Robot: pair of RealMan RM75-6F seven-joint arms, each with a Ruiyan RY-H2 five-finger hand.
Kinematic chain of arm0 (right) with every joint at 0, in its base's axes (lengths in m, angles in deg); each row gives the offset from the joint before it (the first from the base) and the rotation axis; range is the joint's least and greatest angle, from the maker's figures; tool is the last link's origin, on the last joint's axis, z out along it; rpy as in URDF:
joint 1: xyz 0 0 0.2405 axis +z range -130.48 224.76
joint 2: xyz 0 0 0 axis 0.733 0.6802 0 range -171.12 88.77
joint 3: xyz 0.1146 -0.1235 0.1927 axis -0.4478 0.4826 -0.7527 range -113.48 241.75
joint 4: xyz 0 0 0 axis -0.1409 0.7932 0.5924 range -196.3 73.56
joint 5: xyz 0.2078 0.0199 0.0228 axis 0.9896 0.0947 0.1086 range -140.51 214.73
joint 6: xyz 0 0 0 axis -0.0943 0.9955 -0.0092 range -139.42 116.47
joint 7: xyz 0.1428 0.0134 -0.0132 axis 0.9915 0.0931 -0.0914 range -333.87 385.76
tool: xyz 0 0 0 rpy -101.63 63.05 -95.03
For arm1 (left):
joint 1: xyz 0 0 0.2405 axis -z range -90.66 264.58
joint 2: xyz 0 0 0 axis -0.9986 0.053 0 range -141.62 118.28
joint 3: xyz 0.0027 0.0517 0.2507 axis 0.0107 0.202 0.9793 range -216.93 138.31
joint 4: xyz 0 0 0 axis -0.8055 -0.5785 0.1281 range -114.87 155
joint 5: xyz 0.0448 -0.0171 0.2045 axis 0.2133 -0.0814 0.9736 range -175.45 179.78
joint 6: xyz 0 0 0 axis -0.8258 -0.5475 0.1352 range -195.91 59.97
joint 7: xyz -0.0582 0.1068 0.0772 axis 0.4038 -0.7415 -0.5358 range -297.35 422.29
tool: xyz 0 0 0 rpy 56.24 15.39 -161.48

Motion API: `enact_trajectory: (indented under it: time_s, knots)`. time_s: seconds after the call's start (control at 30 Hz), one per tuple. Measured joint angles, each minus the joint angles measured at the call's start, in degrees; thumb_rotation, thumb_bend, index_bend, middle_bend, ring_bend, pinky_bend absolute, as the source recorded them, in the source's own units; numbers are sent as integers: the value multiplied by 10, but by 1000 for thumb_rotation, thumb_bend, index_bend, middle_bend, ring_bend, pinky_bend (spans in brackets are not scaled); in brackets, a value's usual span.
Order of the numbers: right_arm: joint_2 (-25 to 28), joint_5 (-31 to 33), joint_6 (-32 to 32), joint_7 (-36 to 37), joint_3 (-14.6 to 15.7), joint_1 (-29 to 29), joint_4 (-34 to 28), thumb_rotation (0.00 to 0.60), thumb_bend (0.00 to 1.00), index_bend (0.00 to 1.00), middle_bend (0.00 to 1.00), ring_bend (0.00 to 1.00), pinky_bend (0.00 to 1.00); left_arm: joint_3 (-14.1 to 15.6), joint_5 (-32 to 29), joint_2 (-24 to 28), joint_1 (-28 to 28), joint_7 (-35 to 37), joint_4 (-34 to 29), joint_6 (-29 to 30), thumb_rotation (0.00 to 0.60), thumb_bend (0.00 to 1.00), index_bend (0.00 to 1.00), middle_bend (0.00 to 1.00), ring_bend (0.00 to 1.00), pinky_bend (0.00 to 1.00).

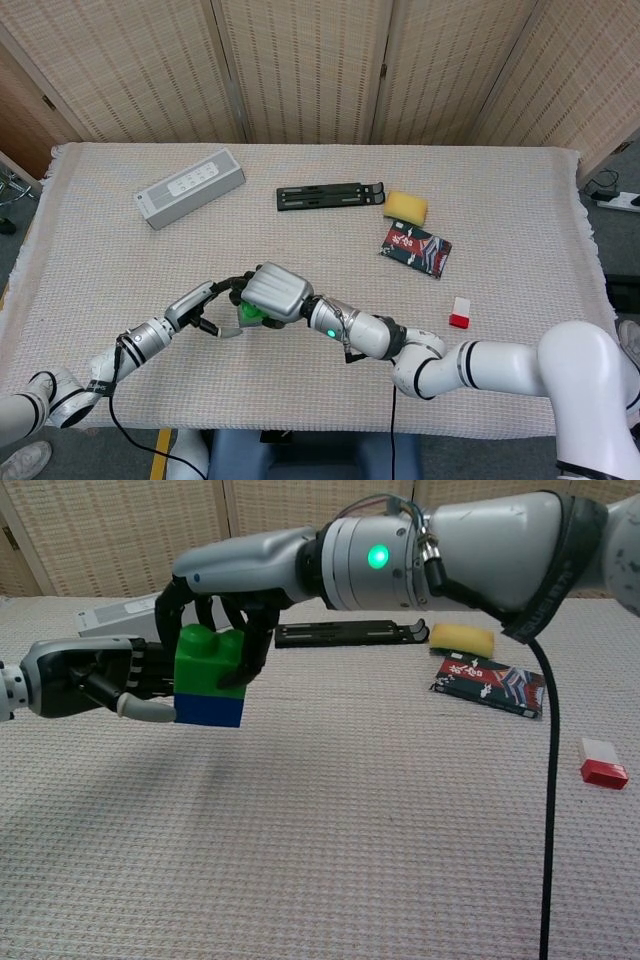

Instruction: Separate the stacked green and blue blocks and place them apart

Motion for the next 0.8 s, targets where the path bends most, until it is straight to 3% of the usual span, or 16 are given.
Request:
enact_trajectory:
  time_s: [0.43,0.67,0.8]
  knots:
    - [-6,3,-1,0,1,2,9,600,378,689,500,615,691,-10,-14,-10,-8,-18,5,3,600,351,454,246,20,4]
    - [-11,0,-1,6,1,3,17,600,378,690,500,615,691,-21,-27,-17,-16,-33,8,8,600,392,551,432,183,169]
    - [-14,-2,-2,9,1,4,21,600,378,689,500,616,691,-27,-32,-20,-21,-40,6,12,600,393,583,490,236,216]
